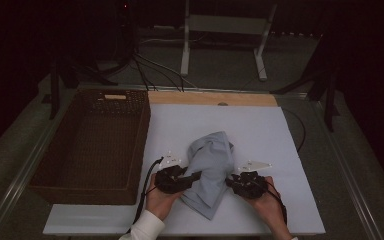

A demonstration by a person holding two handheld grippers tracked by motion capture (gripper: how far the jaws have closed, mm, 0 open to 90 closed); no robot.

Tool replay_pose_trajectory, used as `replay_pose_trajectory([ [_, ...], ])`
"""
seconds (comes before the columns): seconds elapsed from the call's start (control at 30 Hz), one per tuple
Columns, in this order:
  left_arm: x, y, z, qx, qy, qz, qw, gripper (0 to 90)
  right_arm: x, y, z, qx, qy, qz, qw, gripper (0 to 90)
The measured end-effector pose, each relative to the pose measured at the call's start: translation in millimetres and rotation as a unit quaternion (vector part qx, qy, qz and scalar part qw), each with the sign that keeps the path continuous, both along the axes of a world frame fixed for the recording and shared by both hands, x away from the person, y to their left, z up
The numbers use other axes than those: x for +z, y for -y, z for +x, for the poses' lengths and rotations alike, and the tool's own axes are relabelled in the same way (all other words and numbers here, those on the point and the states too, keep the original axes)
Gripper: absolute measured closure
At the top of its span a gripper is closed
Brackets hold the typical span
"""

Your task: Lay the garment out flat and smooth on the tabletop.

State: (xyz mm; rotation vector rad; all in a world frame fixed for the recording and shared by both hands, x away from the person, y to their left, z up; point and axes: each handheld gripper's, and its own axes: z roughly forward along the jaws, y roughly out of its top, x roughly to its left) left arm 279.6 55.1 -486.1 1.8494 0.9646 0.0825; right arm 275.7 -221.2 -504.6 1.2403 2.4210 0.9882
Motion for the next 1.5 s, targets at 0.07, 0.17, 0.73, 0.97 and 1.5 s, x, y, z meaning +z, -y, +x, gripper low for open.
replay_pose_trajectory([
  [0.07, 0.1, 0.1, -0.2, -0.001, 0.000, -0.002, 1.0000, 64.2, 0.7, -0.7, -0.5, 0.002, 0.002, -0.005, 1.0000, 80.0],
  [0.17, 0.0, 1.6, -0.6, -0.005, -0.002, -0.003, 1.0000, 65.8, 5.0, -0.3, -3.1, -0.003, 0.017, -0.014, 0.9998, 82.6],
  [0.73, -3.0, 59.2, -3.3, -0.066, -0.006, 0.001, 0.9978, 67.1, 33.9, 57.8, -22.1, -0.092, 0.079, -0.055, 0.9911, 83.5],
  [0.97, -4.5, 101.1, -1.6, -0.100, -0.013, -0.007, 0.9949, 67.2, 45.4, 94.6, -25.9, -0.155, 0.101, -0.055, 0.9812, 83.7],
  [1.5, 17.4, 88.4, 4.3, -0.069, 0.031, -0.022, 0.9969, 31.2, 44.3, 79.9, -24.8, -0.116, 0.095, -0.014, 0.9887, 83.7],
])
